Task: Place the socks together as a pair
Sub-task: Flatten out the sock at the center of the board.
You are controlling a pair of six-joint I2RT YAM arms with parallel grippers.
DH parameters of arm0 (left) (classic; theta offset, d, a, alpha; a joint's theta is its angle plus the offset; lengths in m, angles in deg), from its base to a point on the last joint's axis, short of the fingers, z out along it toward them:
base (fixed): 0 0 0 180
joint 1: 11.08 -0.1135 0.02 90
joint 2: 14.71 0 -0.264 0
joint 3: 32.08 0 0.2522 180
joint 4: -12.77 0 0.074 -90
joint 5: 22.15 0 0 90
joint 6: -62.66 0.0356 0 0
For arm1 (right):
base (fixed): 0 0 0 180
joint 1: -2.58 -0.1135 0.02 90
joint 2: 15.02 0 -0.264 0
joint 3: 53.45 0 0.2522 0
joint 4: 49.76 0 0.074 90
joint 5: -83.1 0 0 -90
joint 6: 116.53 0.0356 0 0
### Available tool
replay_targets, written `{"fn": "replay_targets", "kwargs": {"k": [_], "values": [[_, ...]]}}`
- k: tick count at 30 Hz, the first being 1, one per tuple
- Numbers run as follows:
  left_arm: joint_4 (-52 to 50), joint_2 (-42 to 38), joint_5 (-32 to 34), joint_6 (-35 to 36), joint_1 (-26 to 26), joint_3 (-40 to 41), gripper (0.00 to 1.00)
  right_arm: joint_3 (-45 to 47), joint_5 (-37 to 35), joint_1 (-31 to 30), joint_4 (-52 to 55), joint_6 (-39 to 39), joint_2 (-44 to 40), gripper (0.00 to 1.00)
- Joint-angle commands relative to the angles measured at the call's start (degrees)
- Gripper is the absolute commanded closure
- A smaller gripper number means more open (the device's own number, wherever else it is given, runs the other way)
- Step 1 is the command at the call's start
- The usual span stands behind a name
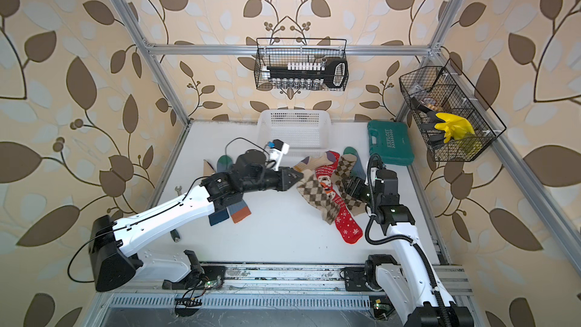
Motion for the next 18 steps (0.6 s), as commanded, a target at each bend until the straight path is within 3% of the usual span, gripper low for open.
{"fn": "replay_targets", "kwargs": {"k": [1,5,9,12,14,18], "values": [[4.2,-3.5,-0.1,-4.6,-10.3,11.2,1.0,0.9,4.6,0.2,-1.6,-1.0,0.9,0.32],[5.9,-3.0,-4.4,-3.3,-18.2,21.4,1.0,1.1,7.4,0.2,-2.8,-1.3,2.7,0.33],[5.8,2.7,-10.0,0.4,-18.8,23.2,1.0,1.2,7.6,-0.4,-3.3,-1.4,3.8,0.34],[5.7,5.0,-10.4,2.2,-18.8,24.7,1.0,0.9,6.6,-2.5,-3.2,-1.6,6.0,0.34],[4.4,5.1,-8.9,3.5,-18.8,25.1,1.0,-0.1,4.2,-6.8,-2.8,-2.1,9.4,0.34],[0.3,3.8,-3.9,5.5,-18.9,24.7,1.0,-3.9,-6.1,-21.0,-1.6,-2.9,19.8,0.42]]}}
